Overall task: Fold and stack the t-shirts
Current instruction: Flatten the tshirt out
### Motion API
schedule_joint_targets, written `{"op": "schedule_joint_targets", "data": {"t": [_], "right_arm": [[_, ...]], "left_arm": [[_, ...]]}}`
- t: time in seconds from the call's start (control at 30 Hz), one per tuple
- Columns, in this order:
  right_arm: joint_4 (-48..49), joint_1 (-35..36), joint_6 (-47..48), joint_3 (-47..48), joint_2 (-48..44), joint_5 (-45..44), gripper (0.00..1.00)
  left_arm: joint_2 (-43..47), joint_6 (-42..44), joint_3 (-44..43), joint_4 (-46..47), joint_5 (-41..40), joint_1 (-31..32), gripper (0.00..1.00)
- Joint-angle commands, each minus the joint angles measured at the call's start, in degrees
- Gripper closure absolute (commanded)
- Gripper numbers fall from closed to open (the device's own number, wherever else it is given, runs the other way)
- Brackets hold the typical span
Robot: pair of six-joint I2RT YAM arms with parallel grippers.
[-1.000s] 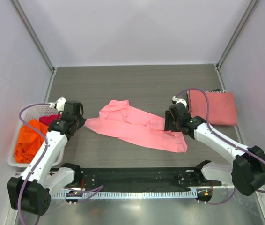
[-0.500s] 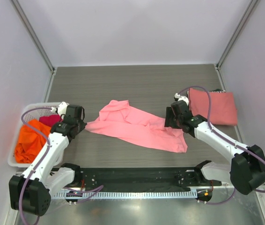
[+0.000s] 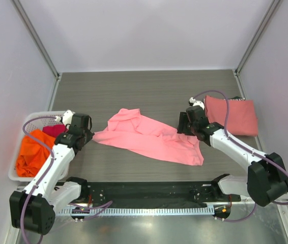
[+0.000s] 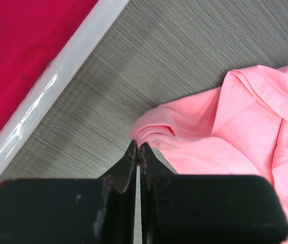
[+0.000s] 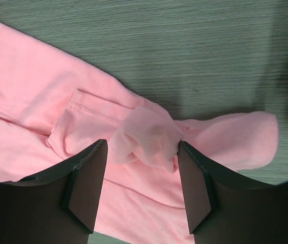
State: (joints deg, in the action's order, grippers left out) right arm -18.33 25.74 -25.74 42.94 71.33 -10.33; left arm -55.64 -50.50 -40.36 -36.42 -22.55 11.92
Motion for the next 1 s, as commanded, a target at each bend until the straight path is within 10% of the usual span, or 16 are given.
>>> {"op": "schedule_joint_targets", "data": {"t": [0.0,0.5,0.97], "right_arm": [[3.91,-0.34,0.78,2.5,0.74,0.04,0.37],[8.22,-0.69,1.48,3.38,2.14,1.36,0.42],[10.85,-3.5,1.04,4.17,10.49,-0.31,0.79]], "left_arm": [[0.7,0.49,0.02,2.06,-1.89,0.03,1.0],[0.79,0.75,0.19,2.5,-1.45,0.03,1.0],[0.36,0.84,0.89,3.55,-1.1,-0.06,1.0]]}}
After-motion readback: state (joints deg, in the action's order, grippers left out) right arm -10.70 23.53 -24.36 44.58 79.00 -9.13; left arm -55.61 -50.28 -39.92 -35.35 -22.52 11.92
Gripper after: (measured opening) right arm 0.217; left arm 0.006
